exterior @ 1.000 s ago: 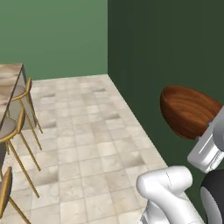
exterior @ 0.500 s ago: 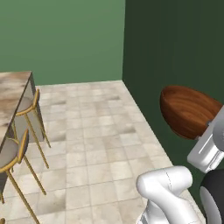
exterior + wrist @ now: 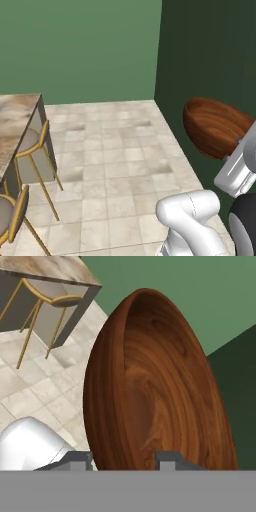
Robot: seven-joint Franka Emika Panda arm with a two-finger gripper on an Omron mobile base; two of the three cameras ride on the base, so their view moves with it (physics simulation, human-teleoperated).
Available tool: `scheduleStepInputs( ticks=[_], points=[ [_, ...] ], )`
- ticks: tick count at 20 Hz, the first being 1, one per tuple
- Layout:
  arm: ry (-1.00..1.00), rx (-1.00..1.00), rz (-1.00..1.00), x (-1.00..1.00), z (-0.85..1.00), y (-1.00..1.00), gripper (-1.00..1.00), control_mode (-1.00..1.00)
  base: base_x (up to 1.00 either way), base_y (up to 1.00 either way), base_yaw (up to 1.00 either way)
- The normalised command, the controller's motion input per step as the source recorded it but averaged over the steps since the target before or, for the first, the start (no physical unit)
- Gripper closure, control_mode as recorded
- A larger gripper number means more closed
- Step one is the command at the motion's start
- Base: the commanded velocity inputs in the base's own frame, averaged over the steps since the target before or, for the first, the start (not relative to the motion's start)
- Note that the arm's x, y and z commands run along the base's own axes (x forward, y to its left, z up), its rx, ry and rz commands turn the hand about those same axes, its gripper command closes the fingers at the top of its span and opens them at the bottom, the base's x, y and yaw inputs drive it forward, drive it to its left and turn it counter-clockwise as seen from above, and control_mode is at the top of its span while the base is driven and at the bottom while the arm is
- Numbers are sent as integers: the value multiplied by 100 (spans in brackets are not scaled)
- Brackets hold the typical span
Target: Move the bowls from the cabinet to the plates on the dining table.
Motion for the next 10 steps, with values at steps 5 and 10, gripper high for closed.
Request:
scheduleStepInputs(
  ticks=[5,10],
  points=[
    [0,0,0,0,0,0,100,100,100,0,12],
    [0,0,0,0,0,0,100,100,100,0,13]
  ],
)
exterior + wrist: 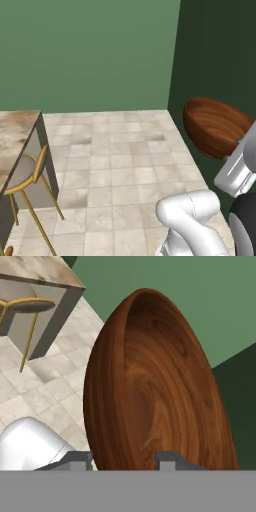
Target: Move the bowls from the cabinet to the plates on the dining table.
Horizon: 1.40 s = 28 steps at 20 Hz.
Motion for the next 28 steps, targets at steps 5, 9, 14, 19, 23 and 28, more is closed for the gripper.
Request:
scheduleStepInputs(
  ticks=[5,9,14,19,23,28],
  points=[
    [0,0,0,0,0,0,100,100,100,0,12],
    [0,0,0,0,0,0,100,100,100,0,14],
    [0,0,0,0,0,0,100,100,71,7,37],
    [0,0,0,0,0,0,100,100,3,3,54],
    [0,0,0,0,0,0,100,100,1,2,61],
    [0,0,0,0,0,0,100,100,0,2,64]
  ],
)
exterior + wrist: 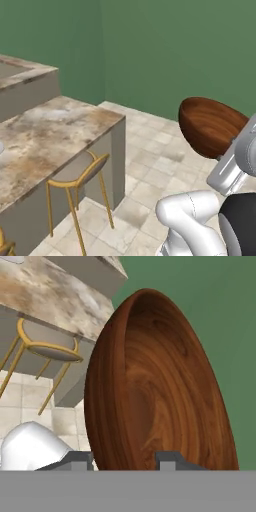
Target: Move the bowls from the cabinet to the plates on the dining table.
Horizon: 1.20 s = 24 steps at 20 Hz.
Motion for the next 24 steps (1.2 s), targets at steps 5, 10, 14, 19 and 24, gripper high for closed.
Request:
scheduleStepInputs(
  ticks=[5,10,14,19,24],
  points=[
    [0,0,0,0,0,0,100,100,6,4,66],
    [0,0,0,0,0,0,100,100,57,0,67],
    [0,0,0,0,0,0,100,100,88,1,56],
    [0,0,0,0,0,0,100,100,100,-13,26],
    [0,0,0,0,0,0,100,100,92,0,11]
  ],
)
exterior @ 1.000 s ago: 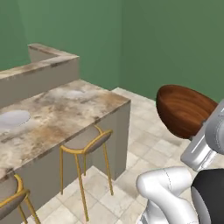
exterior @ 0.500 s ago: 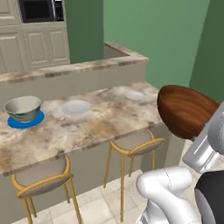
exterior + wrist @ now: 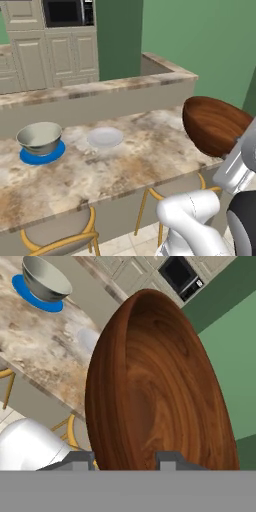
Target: Move the bowls from the cabinet to the plates on the dining table.
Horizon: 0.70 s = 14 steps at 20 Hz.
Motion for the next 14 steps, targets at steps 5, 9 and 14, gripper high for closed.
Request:
scheduleStepInputs(
  ticks=[5,9,14],
  points=[
    [0,0,0,0,0,0,100,100,44,0,18],
    [0,0,0,0,0,0,100,100,2,0,5],
    [0,0,0,0,0,0,100,100,0,0,0]
  ],
)
